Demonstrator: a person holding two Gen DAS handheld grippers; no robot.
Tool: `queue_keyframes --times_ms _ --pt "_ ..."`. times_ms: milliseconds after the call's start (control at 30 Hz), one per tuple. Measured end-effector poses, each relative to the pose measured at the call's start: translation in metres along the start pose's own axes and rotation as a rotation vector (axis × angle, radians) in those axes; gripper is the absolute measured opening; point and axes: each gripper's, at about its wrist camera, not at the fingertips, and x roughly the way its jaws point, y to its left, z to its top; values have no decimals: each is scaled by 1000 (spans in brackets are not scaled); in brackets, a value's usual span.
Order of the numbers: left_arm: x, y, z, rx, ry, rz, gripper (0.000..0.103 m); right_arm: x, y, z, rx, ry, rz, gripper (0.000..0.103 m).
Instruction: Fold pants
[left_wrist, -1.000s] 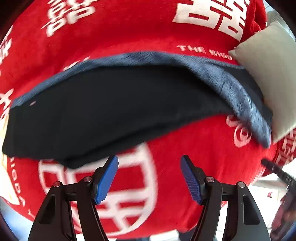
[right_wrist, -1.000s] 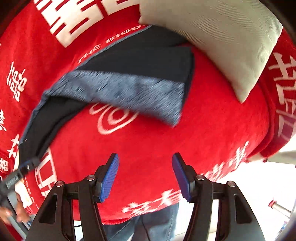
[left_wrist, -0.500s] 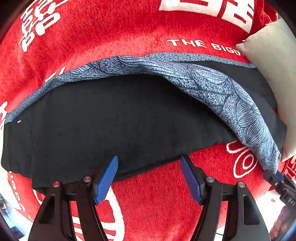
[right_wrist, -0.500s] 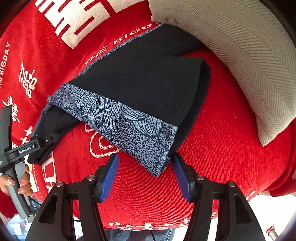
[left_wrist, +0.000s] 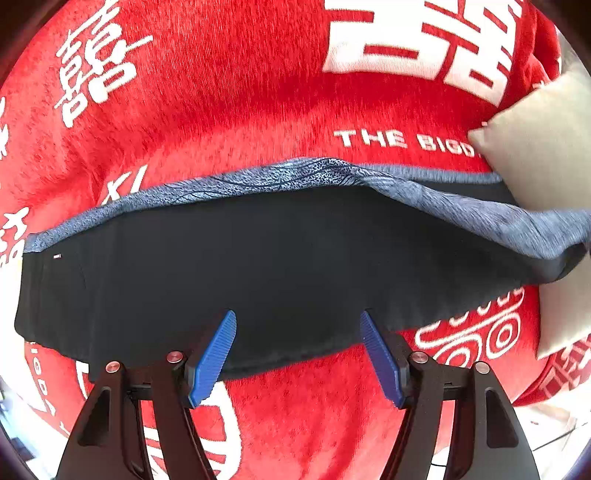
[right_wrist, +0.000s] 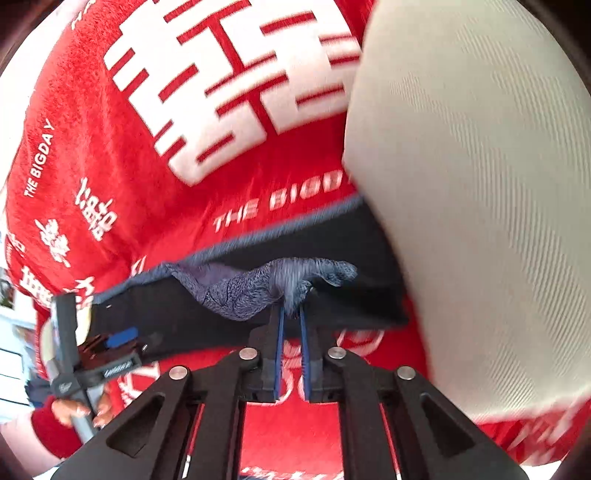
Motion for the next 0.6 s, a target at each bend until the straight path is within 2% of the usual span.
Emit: queue_keyframes --times_ms 200,300,367,400,433,500,600 --pt "7 -9 21 -21 -22 6 71 23 -5 62 -52 12 -100 6" --pt "16 -12 28 -27 -12 9 71 36 -12 74 -33 38 -105 6" --pt "19 -15 33 -24 -13 15 71 38 -11 77 -22 40 -75 7" --pt "19 -16 36 -20 -17 18 71 39 -8 77 -25 43 -57 12" --pt "20 -17 37 -18 -18 20 71 40 -5 75 -34 47 -47 23" --pt "23 -18 43 -18 -15 22 71 48 3 66 -65 68 -64 38" --pt "36 -21 50 -7 8 35 71 71 9 56 -89 101 -119 39"
